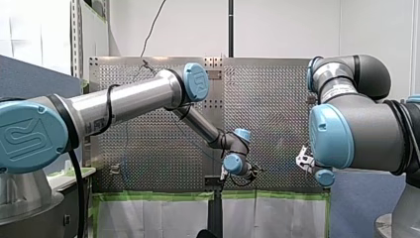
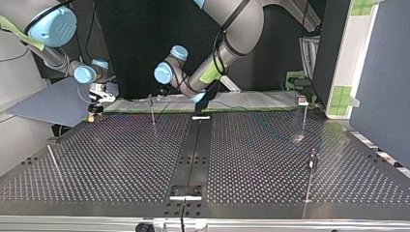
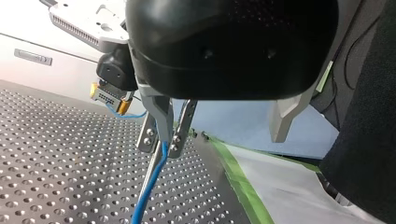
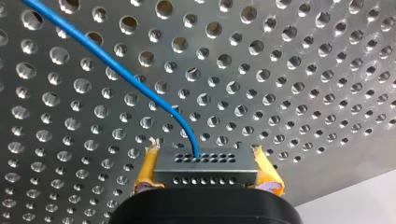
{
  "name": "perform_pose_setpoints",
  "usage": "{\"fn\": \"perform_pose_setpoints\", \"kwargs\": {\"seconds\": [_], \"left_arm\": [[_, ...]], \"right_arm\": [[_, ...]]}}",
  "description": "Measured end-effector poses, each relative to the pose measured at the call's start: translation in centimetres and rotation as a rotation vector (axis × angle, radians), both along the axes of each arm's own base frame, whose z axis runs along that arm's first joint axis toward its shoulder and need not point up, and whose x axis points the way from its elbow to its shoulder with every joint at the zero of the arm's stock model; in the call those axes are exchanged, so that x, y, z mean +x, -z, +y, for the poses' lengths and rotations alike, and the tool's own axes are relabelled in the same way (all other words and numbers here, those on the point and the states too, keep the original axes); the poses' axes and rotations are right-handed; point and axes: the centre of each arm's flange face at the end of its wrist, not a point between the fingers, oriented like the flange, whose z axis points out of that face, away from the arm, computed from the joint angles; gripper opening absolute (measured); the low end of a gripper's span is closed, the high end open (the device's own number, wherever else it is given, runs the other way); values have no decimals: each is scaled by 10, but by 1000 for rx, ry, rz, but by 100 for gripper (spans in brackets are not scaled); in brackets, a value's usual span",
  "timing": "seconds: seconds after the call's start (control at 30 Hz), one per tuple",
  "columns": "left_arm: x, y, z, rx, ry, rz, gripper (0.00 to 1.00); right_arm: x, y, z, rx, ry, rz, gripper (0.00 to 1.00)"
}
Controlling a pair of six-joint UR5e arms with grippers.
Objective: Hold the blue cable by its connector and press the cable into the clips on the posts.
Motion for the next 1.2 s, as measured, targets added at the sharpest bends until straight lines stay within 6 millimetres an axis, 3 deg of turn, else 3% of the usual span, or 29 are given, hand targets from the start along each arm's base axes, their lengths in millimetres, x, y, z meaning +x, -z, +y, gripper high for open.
{"fn": "perform_pose_setpoints", "kwargs": {"seconds": [0.23,0.6,1.2], "left_arm": [[-4,0,-2,0,0,-3,100],[-11,-22,-14,-42,17,-44,100],[-21,-14,-13,-43,25,-29,100]], "right_arm": [[2,0,0,1,-2,0,0],[3,1,1,4,-4,7,0],[5,1,2,6,-6,7,0]]}}
